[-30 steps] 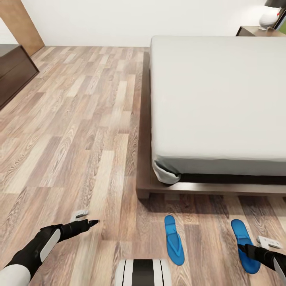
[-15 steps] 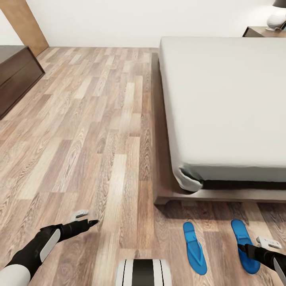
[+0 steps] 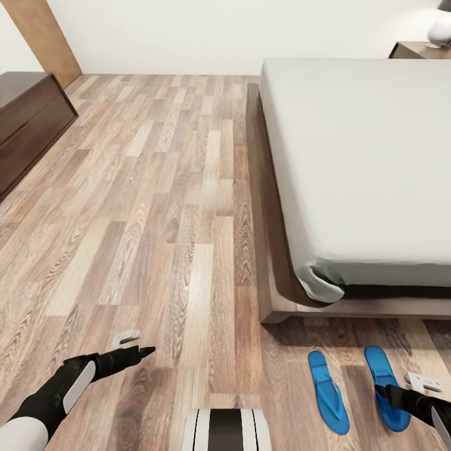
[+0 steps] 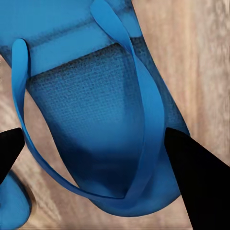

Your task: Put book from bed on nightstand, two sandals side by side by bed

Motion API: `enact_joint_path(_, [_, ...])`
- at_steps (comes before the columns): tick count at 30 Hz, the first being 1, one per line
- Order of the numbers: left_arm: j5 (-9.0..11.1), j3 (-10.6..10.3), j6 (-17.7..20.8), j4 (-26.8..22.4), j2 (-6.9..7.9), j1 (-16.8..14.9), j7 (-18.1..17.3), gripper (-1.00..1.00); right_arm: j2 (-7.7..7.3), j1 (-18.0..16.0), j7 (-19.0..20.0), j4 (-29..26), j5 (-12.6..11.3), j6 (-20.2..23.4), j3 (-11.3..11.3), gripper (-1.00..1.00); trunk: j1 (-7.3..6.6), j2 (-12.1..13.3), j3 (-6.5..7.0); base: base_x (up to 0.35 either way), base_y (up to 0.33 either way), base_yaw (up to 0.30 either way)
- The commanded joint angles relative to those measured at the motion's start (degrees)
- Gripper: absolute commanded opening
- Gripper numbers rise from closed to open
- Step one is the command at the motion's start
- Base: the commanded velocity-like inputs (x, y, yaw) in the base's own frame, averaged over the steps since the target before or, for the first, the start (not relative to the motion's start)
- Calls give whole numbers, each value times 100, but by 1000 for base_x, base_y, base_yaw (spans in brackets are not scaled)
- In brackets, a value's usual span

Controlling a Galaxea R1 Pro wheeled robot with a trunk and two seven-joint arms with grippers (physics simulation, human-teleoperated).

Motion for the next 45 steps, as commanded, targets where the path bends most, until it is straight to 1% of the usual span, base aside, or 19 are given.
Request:
enact_joint_path(1, [45,-19,30,-5,5,-2,8,100,5,-4,50,-11,57,28,-48,-100,-1,-1,-3,0,29,0])
enact_joint_path(9, [45,-16,30,-3,5,0,15,100,5,-4,49,-11,57,28,-48,-100,-1,-1,-3,0,6,0])
enact_joint_path(41, [45,-19,33,-7,6,-2,14,100,5,-4,49,-11,57,28,-29,-100,82,-44,-712,0,0,0])
enact_joint_path(43, [55,-13,40,-7,11,-2,-2,100,5,-4,50,-11,57,28,-30,-100,87,-47,-757,0,0,0])
enact_joint_path(45, [142,-6,44,-12,12,-2,-134,100,5,-4,50,-11,57,28,-25,-100,92,-50,-801,0,0,0])
